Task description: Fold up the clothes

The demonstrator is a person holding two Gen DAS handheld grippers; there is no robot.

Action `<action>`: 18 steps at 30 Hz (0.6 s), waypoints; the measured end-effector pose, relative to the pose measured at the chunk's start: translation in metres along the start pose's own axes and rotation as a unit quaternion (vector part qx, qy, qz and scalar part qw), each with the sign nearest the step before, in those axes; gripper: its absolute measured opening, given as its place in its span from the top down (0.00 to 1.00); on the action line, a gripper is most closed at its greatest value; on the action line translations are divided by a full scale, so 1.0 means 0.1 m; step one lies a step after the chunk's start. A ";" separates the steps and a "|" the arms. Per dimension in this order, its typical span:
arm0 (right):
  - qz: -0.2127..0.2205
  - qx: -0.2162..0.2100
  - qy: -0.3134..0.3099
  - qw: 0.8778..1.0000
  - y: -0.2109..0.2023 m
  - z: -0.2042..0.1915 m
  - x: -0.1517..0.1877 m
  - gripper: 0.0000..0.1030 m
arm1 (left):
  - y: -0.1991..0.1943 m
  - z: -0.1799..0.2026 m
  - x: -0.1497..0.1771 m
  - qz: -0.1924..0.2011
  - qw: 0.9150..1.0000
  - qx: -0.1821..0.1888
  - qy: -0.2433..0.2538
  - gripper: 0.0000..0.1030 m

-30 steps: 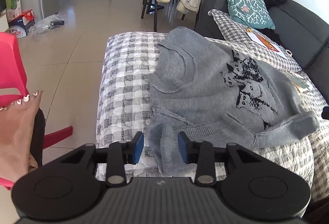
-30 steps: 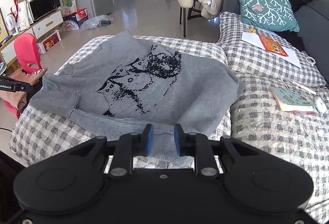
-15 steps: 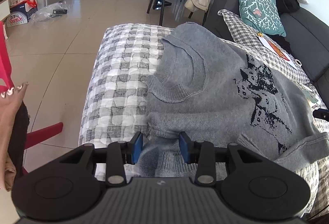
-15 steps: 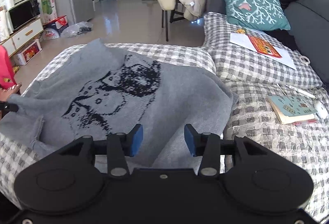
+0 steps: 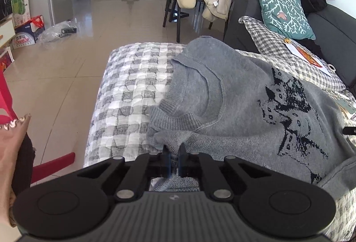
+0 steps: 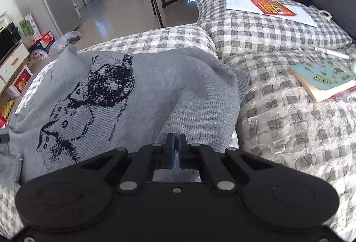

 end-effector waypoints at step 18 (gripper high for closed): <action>-0.028 -0.008 0.042 0.999 -0.01 0.12 0.21 0.46 | -0.09 -0.11 -0.08 0.010 0.998 -0.059 -0.011 0.96</action>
Point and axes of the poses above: each gripper's, at about its wrist camera, not at the fingertips, and y roughly the way its jaws point, z to its right, x to its underside, the point moved 2 cm from there along y, roughly the way its jaws point, and after that the axes turned 1 degree about z, right-handed, at the moved point
